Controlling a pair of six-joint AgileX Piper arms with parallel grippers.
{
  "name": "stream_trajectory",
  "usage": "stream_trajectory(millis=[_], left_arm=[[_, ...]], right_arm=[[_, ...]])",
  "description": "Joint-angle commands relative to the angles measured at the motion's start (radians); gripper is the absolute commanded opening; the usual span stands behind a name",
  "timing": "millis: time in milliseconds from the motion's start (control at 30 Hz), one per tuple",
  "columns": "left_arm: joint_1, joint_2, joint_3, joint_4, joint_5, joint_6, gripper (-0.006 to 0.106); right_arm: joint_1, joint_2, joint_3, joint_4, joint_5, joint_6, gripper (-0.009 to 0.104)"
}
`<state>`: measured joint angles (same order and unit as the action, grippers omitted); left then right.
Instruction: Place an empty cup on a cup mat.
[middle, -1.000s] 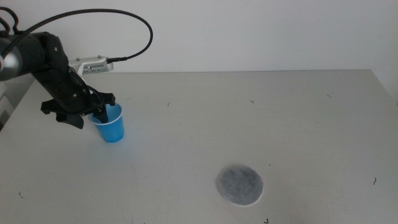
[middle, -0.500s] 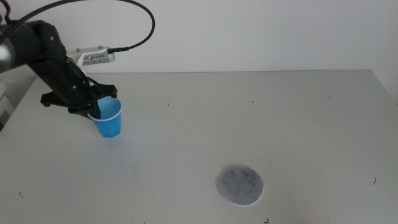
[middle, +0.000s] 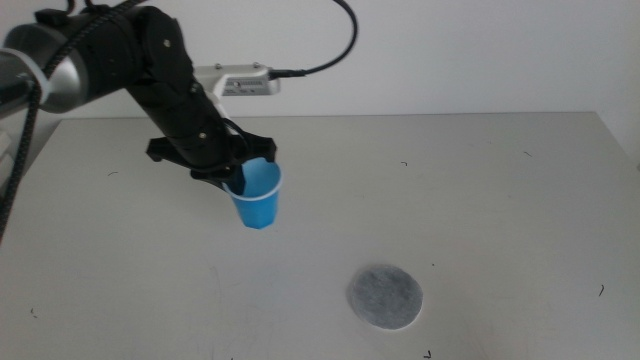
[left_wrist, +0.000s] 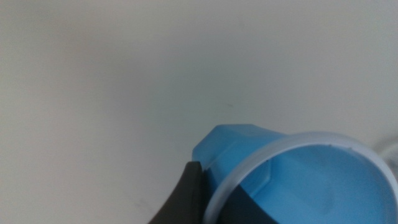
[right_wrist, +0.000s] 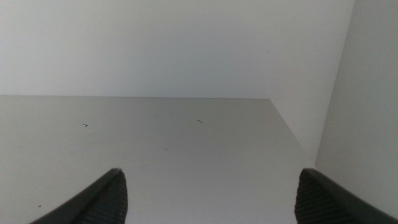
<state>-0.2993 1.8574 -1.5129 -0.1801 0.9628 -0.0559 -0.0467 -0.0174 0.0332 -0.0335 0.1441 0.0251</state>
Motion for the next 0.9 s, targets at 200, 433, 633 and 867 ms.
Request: stream_trajectory(millis=[200,433,633,867], left_arm=[[-0.229,-0.035,-0.032,-0.014,-0.091,-0.09,0.0],[-0.363,0.014,-0.032,-0.017,-0.125,-0.105,0.0],[-0.423,0.044,-0.032,-0.017,-0.135,-0.105,0.0],[-0.449,0.069,-0.031,-0.018,-0.168,-0.105,0.0]], right_arm=[[0.002,-0.019,-0.012,-0.009,-0.078,-0.008,0.094],[0.002,-0.019,-0.012,-0.009,-0.078,-0.008,0.094],[0.002,-0.019,-0.012,-0.009,-0.078,-0.008,0.094],[0.002,-0.019,-0.012,-0.009,-0.078,-0.008,0.094]])
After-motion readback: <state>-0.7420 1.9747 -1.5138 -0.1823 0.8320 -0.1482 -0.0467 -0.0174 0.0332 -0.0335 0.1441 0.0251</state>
